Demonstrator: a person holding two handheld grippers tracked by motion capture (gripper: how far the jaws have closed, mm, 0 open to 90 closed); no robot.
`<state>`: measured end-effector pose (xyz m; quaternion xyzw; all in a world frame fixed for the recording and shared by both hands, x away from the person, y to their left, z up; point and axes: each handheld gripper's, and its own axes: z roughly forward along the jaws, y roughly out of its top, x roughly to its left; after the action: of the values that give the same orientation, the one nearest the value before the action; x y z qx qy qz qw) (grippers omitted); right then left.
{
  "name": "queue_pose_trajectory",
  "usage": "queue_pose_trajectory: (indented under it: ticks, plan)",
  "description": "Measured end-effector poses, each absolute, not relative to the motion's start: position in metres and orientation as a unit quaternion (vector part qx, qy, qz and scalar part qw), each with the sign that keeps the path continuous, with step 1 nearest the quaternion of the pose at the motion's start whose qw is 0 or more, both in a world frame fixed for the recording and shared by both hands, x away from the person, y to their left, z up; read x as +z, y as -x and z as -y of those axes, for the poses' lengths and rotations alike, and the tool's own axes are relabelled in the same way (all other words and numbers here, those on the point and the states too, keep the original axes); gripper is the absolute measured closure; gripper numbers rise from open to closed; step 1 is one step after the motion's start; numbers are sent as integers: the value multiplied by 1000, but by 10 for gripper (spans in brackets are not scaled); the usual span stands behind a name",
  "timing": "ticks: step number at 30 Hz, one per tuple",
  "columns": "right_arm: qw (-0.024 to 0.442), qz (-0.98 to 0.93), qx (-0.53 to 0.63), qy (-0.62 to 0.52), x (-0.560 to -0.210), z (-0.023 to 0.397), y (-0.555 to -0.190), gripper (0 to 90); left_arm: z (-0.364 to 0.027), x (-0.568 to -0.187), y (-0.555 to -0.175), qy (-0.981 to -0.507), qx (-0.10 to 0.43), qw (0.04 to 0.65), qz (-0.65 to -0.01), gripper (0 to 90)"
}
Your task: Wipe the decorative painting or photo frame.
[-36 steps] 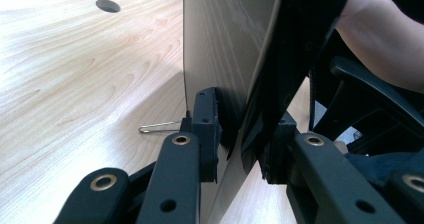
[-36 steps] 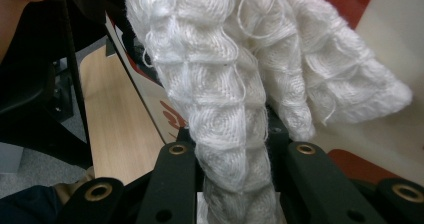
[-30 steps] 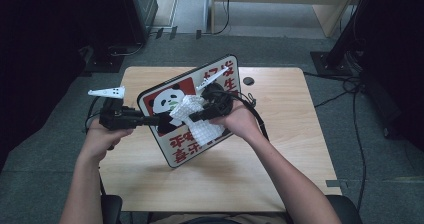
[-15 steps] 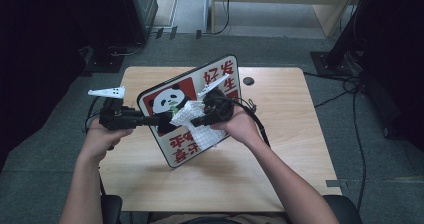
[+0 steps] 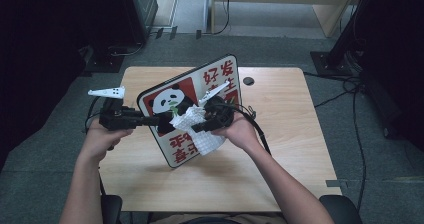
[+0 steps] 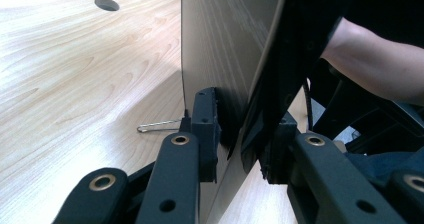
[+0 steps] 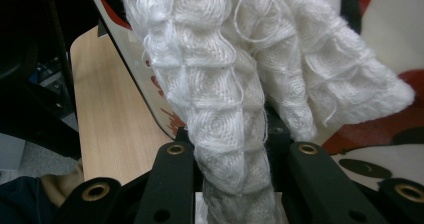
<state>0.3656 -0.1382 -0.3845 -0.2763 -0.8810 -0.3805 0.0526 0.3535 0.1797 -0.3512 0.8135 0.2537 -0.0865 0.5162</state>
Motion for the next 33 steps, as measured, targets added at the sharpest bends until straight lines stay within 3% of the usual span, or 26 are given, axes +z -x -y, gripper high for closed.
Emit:
queue_pose_trajectory:
  ticks: [33]
  plan:
    - [63,887,-364,277,-439,140,-351,769,-180,-352,-354,-814,-89,515,-253,728]
